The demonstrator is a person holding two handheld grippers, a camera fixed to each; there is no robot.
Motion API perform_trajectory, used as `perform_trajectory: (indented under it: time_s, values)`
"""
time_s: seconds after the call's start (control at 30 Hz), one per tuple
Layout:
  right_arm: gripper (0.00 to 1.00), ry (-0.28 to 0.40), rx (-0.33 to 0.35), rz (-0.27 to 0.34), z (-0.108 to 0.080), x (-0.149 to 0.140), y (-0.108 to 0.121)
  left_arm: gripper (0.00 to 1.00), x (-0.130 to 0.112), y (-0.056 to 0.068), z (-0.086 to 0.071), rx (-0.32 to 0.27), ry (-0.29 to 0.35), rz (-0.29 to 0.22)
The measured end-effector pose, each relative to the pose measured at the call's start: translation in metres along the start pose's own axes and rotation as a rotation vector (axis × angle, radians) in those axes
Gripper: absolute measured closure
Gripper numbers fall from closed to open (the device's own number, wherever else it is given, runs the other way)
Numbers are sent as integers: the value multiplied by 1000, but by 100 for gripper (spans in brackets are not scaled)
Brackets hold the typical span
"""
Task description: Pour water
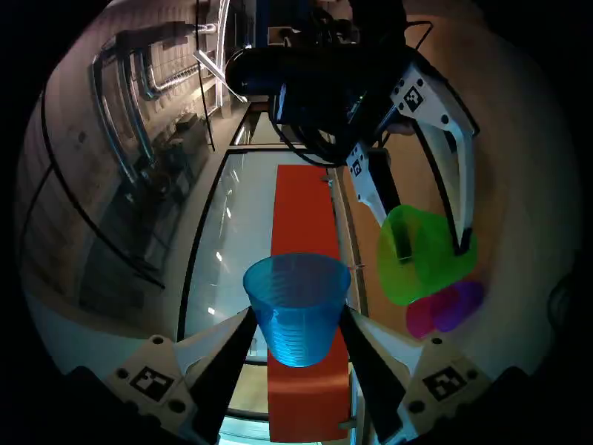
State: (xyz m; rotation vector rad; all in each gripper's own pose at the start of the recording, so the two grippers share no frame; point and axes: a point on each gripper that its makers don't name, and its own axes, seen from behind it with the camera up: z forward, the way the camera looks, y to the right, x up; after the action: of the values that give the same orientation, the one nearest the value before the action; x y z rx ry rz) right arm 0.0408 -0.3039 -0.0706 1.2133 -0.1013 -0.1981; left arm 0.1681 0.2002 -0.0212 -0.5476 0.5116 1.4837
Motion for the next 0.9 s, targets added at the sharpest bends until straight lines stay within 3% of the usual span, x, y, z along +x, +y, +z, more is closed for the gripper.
perform_trajectory:
  time_s: [0.6,0.9]
  values:
    - [15,-1,-3,2,0,-1,0,22,-6,-1,1,4,-4,-8]
    - [15,-1,-7,3,0,-1,0,21,-7,0,-2,3,-5,-50]
